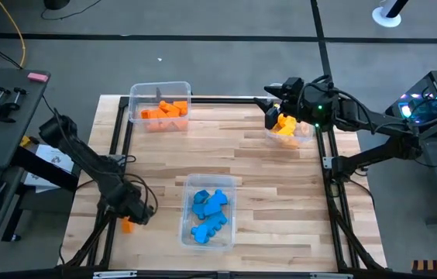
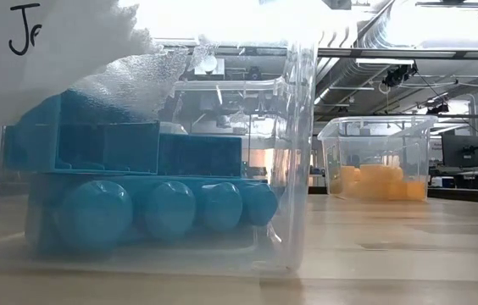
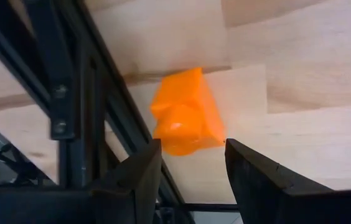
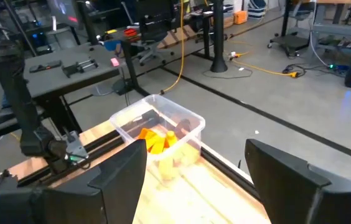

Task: Sort blocks
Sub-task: Put the orange game piece into the top left transparent bin

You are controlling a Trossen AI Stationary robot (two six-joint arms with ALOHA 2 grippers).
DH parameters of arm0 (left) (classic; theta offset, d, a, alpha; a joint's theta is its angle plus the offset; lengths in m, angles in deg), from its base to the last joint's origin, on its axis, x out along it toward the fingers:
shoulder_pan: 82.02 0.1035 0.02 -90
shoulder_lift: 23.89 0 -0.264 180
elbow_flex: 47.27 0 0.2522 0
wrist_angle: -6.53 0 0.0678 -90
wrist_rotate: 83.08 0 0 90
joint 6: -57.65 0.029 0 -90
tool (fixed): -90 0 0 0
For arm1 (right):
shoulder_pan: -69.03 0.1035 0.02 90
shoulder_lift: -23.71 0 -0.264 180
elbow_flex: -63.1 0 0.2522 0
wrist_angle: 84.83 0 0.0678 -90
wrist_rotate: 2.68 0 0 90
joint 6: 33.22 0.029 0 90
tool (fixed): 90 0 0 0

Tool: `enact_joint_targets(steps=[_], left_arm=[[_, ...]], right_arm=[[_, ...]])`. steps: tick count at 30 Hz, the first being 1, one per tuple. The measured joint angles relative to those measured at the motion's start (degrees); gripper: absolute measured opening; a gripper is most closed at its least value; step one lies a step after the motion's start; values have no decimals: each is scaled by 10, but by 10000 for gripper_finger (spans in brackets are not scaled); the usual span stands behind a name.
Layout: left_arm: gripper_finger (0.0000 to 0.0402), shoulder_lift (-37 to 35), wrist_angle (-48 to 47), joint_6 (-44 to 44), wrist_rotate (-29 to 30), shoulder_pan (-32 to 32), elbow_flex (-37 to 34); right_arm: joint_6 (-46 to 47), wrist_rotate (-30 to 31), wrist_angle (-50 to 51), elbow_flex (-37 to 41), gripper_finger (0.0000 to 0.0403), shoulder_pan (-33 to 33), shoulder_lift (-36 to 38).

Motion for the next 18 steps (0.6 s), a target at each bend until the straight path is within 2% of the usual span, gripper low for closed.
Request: enact_joint_targets(steps=[11,18], left_arm=[[162,12,-12,-18,0,-19,0],[162,-9,-31,-12,6,-20,5]], right_arm=[[0,0,11,0,270,0,0],[0,-1,12,0,270,0,0]])
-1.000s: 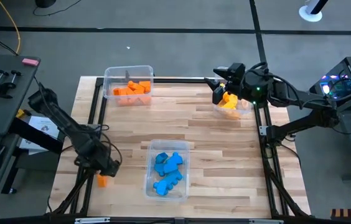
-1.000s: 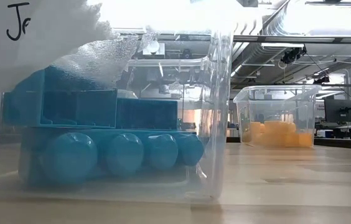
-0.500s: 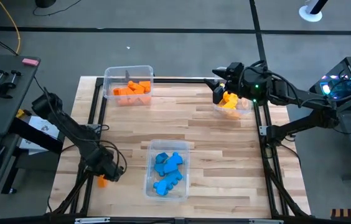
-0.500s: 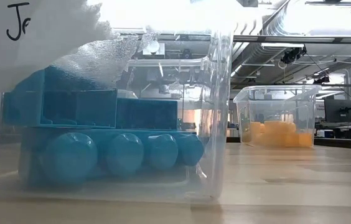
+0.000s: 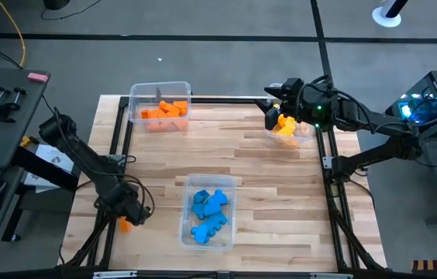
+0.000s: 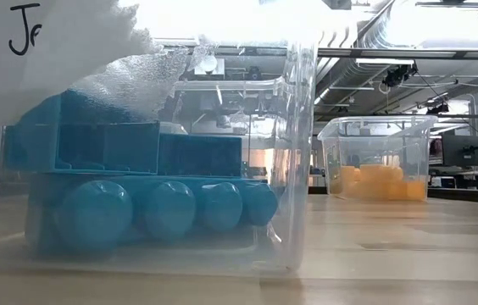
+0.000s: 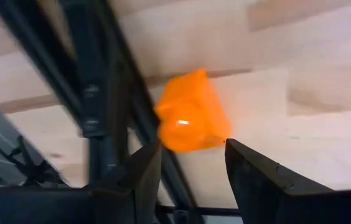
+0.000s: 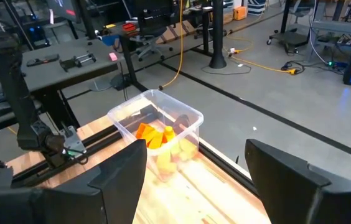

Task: Sort blocks
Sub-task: Put the orange game piece into the top left transparent bin

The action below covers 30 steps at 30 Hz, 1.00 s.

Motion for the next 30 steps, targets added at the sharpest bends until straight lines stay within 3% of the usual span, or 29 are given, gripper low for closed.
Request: enact_joint_targets(steps=[10,21,25,30], left_arm=[[162,-3,-7,-36,-5,-35,-5],[162,-2,46,-95,53,-35,-5],[162,-2,46,-80,64,-22,-4],[162,-7,47,-23,140,24,-2]], right_arm=[[13,2,11,0,270,0,0],[13,6,11,0,270,0,0],[13,7,11,0,270,0,0],[14,6,11,0,270,-5,0]])
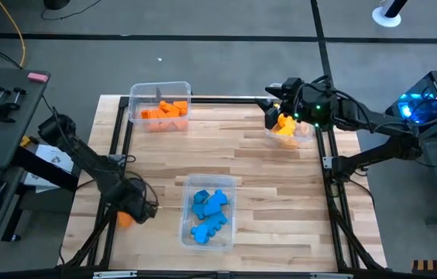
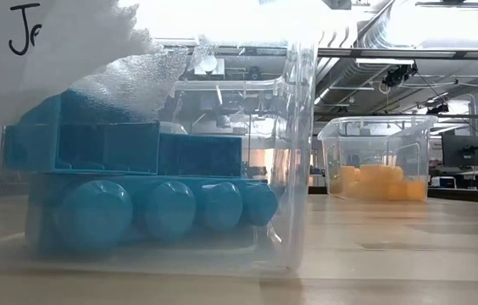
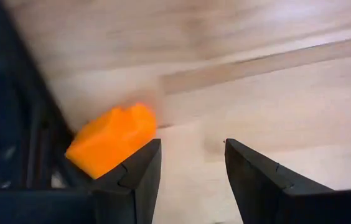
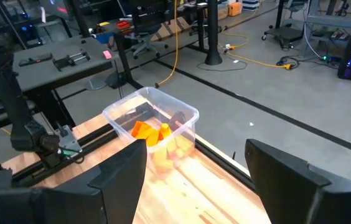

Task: Sort blocks
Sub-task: Put the orange game piece into the top left transparent bin

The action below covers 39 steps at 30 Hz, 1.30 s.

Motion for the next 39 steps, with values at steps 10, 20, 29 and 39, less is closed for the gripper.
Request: enact_joint_targets(steps=[10,20,29,39], left_arm=[[162,-41,-54,145,3,80,32],[162,-35,11,130,-113,-2,-30],[162,-34,125,-10,-138,-39,-106],[162,-34,183,126,-97,70,-107]], right_arm=[[0,0,0,0,270,-7,0],[-4,0,20,0,270,-7,0],[0,0,27,0,270,-7,0],[10,0,26,0,270,-7,0]])
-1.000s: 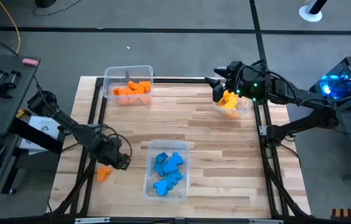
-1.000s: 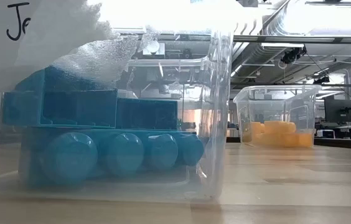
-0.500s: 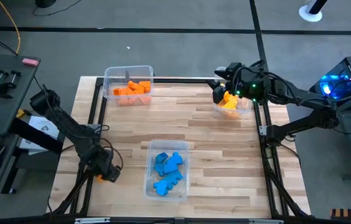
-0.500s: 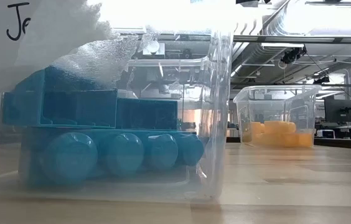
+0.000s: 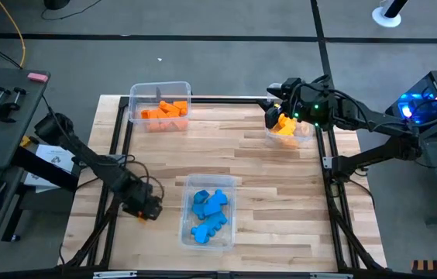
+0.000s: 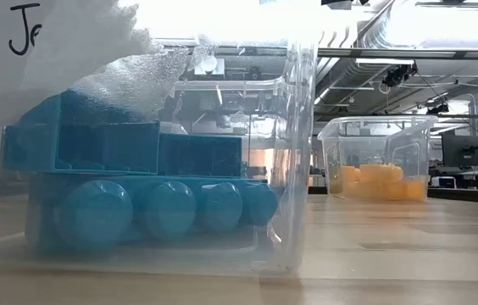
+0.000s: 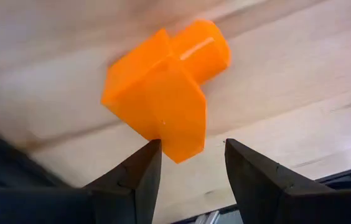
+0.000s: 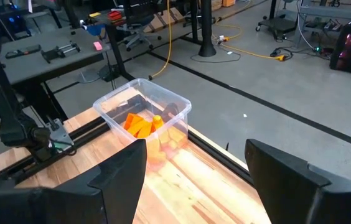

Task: Sort blocks
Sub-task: Put the orange game piece into the top left transparent bin

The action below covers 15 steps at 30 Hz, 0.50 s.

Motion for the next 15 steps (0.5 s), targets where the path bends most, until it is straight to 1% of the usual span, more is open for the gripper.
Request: enact_joint_targets(steps=[5,7,11,15], left_arm=[[162,-5,-8,110,6,65,0],[162,-7,-14,145,-4,83,0],[162,-10,-56,191,-7,98,19],[162,-19,-86,241,29,100,56]], right_arm=[[2,0,0,0,270,0,0],[4,0,0,0,270,0,0],[5,0,0,0,270,0,0],[16,0,0,0,270,0,0]])
